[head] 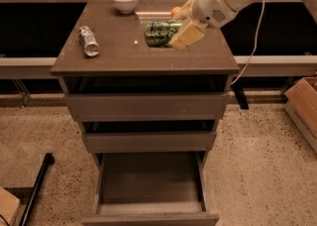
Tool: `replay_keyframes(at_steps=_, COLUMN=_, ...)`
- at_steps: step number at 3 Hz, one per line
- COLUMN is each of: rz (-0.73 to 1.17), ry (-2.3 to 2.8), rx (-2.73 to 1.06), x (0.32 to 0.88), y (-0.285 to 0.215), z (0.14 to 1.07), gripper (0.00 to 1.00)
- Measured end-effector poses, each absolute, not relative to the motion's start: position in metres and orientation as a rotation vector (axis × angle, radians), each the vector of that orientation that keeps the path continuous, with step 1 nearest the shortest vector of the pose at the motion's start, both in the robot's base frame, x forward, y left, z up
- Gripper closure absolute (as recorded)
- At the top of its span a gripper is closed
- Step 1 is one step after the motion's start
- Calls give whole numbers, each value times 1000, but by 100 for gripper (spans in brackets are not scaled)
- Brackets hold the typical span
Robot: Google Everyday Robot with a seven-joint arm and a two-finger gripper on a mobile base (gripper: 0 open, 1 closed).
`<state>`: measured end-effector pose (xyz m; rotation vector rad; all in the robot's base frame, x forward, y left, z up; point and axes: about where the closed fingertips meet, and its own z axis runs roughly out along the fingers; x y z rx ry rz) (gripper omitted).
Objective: Place green can into bottom drawer
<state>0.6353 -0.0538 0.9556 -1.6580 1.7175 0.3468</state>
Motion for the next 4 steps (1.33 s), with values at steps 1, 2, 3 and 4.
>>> replay_keyframes(at_steps=1, rz=321, ry=1701, rx=-1653, x=565, y=-56, z=968, gripper=100)
replay_keyframes(at_steps=2, rz=304, ry=1766, rx=-1712, x=512, y=-38, z=913, gripper=100)
replay_keyframes(at_steps=3, rz=308, ry=1876, rx=-1709, x=500, y=-26, z=835, gripper=100)
replay_keyframes(at_steps=4, rz=476, ry=2068, rx=-1712, x=498, y=-13, z=701, gripper=100)
